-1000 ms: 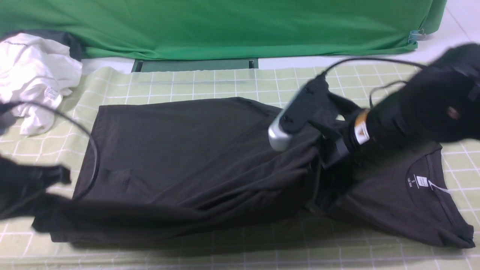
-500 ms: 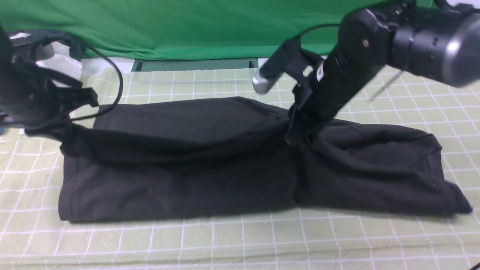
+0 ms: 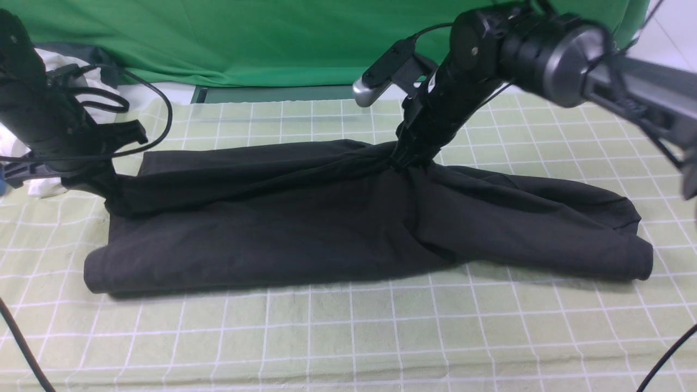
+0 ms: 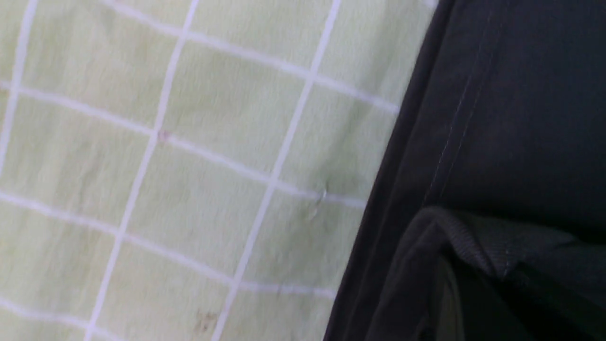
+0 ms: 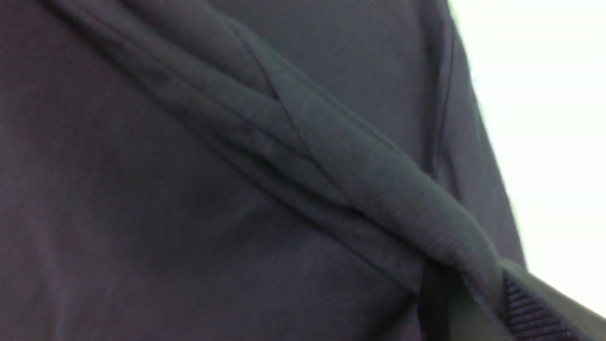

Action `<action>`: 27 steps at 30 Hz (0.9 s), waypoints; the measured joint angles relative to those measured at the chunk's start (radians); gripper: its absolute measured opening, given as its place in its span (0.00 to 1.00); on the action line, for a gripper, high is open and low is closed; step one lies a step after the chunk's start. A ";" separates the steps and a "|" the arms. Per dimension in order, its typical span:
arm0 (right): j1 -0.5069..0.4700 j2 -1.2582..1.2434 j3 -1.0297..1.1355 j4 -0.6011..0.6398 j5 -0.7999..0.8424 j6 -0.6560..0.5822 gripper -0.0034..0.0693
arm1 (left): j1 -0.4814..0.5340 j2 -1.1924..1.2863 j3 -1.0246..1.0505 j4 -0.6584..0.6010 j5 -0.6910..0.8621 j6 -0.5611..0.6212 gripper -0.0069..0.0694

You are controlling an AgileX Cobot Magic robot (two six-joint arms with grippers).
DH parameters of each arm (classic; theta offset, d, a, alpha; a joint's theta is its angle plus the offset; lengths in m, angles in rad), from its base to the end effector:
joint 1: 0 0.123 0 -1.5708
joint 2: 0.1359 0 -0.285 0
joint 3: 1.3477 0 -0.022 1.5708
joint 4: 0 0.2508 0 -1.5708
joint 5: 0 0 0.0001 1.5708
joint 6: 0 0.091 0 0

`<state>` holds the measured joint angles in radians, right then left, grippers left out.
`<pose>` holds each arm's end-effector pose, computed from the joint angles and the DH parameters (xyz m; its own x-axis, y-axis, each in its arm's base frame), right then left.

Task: Fold a long-sleeved shirt over a green coffee tablecloth.
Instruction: 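Fold the black garment in half by bringing its near edge over to the far edge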

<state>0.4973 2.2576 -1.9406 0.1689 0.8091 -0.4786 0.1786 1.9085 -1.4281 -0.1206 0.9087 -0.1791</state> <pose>0.4380 0.2504 0.2036 -0.5187 -0.6809 -0.5171 -0.7610 0.6433 -0.0839 0.3896 0.0616 0.2136 -0.8795 -0.4124 -0.2376 -0.3845 0.9098 -0.1559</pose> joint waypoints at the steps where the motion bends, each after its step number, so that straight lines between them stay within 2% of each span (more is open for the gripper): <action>1: 0.000 0.026 -0.015 -0.001 -0.015 0.001 0.14 | 0.000 0.007 -0.001 -0.013 -0.023 0.000 0.11; 6: 0.000 0.059 -0.024 -0.007 -0.062 0.023 0.17 | 0.001 0.022 -0.004 -0.036 -0.071 0.001 0.14; 8: 0.000 0.060 -0.024 -0.008 -0.082 0.035 0.25 | 0.001 0.026 -0.005 -0.032 -0.076 0.001 0.17; 11: -0.001 0.059 -0.030 -0.009 -0.113 0.051 0.44 | 0.001 0.030 -0.027 -0.002 -0.077 0.002 0.26; 12: -0.001 0.056 -0.032 -0.009 -0.114 0.055 0.53 | 0.001 0.031 -0.038 0.006 -0.076 0.002 0.30; 14: -0.002 0.045 -0.032 -0.012 -0.104 0.062 0.62 | 0.001 0.031 -0.072 0.025 -0.061 0.002 0.40; 18: -0.002 -0.015 -0.032 -0.013 -0.064 0.078 0.67 | 0.001 0.031 -0.185 0.064 0.038 0.003 0.55; 20: -0.002 -0.076 -0.032 -0.014 -0.037 0.088 0.67 | 0.001 0.031 -0.250 0.050 0.101 0.022 0.58; 22: -0.002 -0.124 -0.033 -0.014 -0.005 0.094 0.60 | -0.002 0.028 -0.288 -0.019 0.172 0.091 0.56; 23: -0.002 -0.149 -0.033 -0.015 0.012 0.097 0.53 | -0.010 0.027 -0.294 -0.045 0.199 0.123 0.53; 25: -0.002 -0.195 -0.033 -0.024 0.035 0.101 0.30 | -0.044 0.024 -0.291 -0.080 0.246 0.187 0.44; 26: -0.002 -0.218 -0.033 -0.029 0.042 0.101 0.18 | -0.080 0.023 -0.274 -0.091 0.247 0.206 0.34; 27: -0.002 -0.233 -0.033 -0.031 0.047 0.102 0.13 | -0.114 0.023 -0.256 -0.095 0.236 0.215 0.26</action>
<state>0.4953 2.0250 -1.9738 0.1379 0.8564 -0.3764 0.0645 1.9318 -1.6841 -0.2158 1.1447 0.0358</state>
